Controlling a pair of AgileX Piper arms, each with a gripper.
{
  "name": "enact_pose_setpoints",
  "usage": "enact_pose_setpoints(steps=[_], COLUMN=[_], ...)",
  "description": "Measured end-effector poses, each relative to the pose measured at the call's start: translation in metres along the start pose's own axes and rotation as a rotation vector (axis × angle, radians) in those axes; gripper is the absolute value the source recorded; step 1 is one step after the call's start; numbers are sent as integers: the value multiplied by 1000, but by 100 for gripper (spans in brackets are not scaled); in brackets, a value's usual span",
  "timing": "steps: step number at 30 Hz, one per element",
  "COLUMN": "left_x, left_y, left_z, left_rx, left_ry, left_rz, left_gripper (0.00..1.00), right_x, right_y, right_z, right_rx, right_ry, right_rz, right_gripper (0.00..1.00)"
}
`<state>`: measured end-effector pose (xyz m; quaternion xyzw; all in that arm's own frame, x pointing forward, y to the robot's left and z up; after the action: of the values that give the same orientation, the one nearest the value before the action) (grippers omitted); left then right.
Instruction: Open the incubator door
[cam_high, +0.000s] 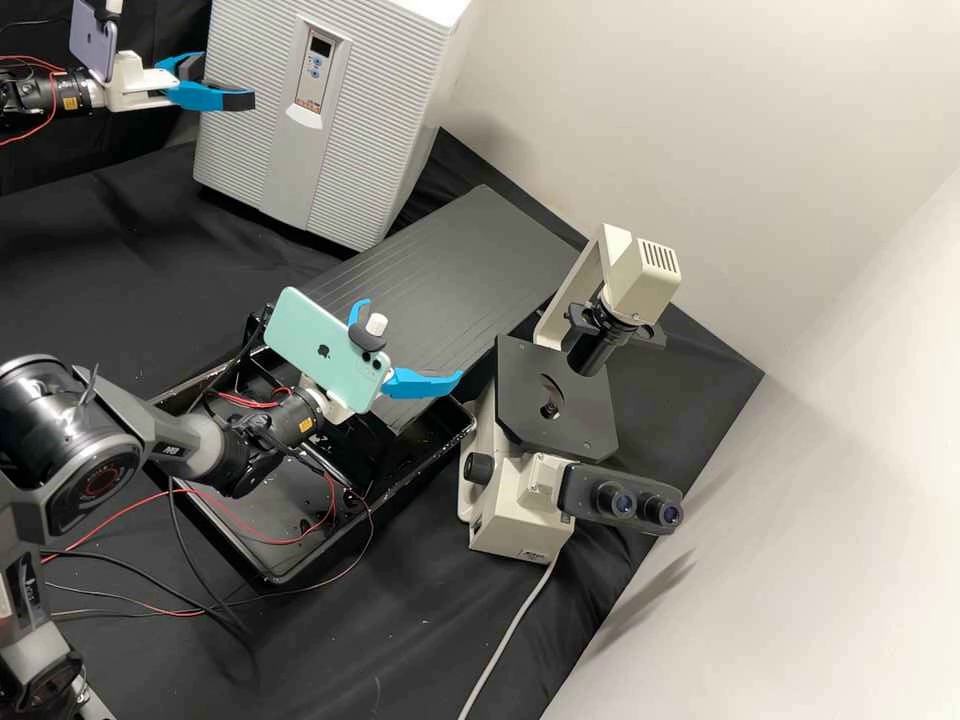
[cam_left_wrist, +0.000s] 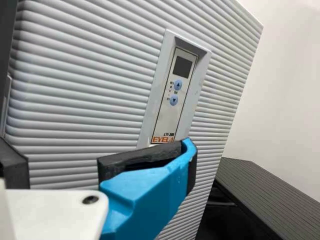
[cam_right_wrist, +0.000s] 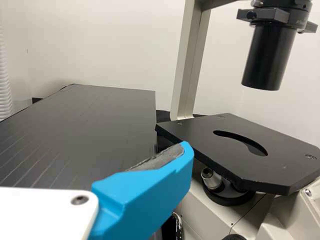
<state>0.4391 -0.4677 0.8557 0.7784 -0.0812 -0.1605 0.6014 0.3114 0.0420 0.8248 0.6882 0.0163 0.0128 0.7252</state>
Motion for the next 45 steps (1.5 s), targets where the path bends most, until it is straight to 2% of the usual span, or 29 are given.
enact_pose_setpoints(steps=[21,32,45], left_x=[-4,-9,-18], left_y=[3,2,-3], left_z=[-6,-9,-4], left_rx=[-15,-59,-77], left_ry=[26,66,93], left_rz=[18,38,40], left_gripper=[0,0,0], right_x=[0,0,0], right_y=[0,0,0], right_z=[0,0,0], right_rx=[0,0,0], right_ry=[0,0,0], right_rz=[0,0,0], right_gripper=[100,100,100])
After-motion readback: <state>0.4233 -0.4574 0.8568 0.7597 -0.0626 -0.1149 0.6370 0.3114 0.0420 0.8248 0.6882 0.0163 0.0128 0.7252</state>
